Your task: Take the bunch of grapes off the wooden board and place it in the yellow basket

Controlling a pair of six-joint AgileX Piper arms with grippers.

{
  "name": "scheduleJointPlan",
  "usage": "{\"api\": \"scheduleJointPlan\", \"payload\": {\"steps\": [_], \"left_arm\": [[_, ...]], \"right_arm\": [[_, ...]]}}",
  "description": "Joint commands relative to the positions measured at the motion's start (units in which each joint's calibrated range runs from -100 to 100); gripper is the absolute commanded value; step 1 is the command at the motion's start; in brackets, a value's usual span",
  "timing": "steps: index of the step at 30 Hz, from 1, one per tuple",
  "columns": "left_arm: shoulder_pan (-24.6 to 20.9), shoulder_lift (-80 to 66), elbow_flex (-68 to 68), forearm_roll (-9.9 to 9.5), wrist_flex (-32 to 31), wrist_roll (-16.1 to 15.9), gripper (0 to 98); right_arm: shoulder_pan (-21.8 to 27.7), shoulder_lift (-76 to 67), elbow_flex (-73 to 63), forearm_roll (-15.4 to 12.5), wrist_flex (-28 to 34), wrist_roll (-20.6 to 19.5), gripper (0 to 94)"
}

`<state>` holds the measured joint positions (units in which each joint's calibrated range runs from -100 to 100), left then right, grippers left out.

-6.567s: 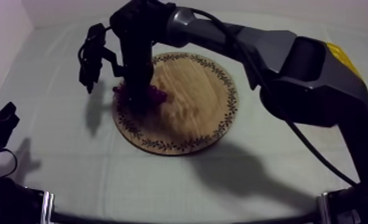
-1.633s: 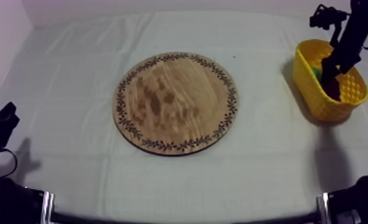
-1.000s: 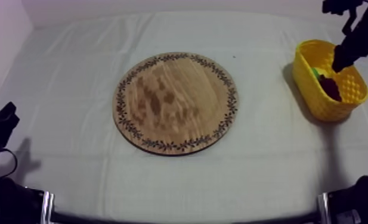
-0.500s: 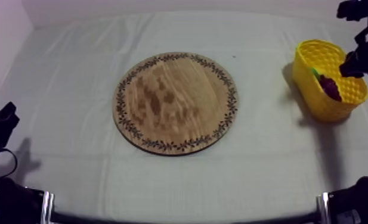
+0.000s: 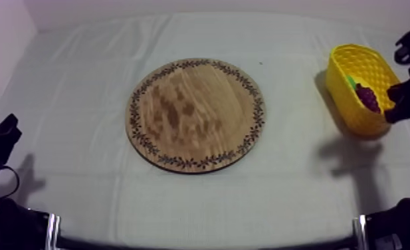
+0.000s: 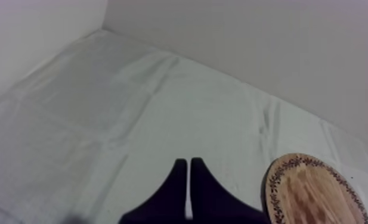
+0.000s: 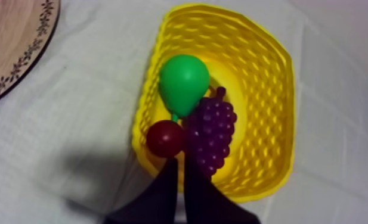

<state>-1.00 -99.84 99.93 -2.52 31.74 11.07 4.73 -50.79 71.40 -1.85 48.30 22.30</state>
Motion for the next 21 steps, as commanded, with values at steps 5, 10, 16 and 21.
{"api": "scheduleJointPlan", "payload": {"steps": [5, 10, 16, 21], "left_arm": [[0.0, 0.0, 0.0, 0.01, -0.1, 0.0, 0.0], [0.0, 0.0, 0.0, 0.01, -0.1, 0.0, 0.0], [0.0, 0.0, 0.0, 0.01, -0.1, 0.0, 0.0], [0.0, 0.0, 0.0, 0.01, -0.1, 0.0, 0.0]], "right_arm": [[-0.2, -13.9, 7.2, -1.4, -2.1, -2.8, 0.3], [-0.4, -22.3, 13.4, -2.8, -4.7, -6.9, 0.3], [-0.6, -31.2, 21.3, -6.4, -7.1, -6.2, 0.3], [-1.0, -34.7, 24.9, -4.5, -8.1, -12.5, 0.4]]}}
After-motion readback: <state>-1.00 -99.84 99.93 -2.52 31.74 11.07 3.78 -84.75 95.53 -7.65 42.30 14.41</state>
